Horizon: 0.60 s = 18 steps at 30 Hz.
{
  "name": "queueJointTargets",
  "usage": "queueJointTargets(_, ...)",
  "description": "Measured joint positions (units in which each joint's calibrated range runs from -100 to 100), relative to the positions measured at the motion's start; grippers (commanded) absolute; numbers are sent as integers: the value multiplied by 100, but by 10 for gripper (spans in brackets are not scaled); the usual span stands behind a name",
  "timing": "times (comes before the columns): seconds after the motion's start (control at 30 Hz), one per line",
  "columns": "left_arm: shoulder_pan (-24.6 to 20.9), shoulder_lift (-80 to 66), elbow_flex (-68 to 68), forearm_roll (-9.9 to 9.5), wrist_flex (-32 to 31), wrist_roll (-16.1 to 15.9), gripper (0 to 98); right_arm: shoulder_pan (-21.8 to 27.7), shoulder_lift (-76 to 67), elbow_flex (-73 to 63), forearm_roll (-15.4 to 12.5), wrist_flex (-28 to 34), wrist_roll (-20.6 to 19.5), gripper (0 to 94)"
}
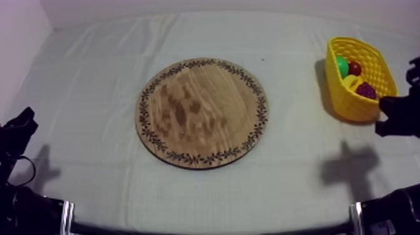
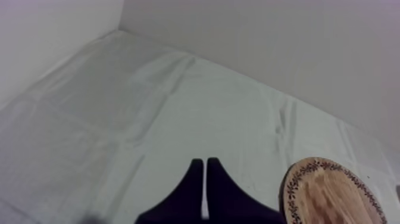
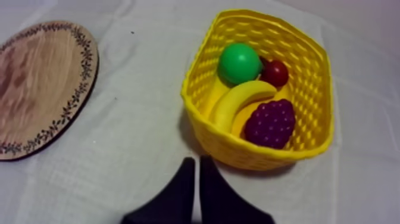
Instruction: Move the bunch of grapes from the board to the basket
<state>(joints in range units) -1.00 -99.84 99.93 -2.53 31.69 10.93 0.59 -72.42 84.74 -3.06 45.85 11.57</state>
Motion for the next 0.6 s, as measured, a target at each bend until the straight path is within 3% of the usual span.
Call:
queueJointTargets(0.17,0,0,0,0,0,0,0,-51,-1115,730,-261,-32,-106,2)
queueJointTargets(0.43,0,0,0,0,0,0,0,-294,-2299,1353,-50,-444,-822,3)
queueJointTargets(0.6,0,0,0,0,0,0,0,-358,-2326,1464,113,-850,-921,3)
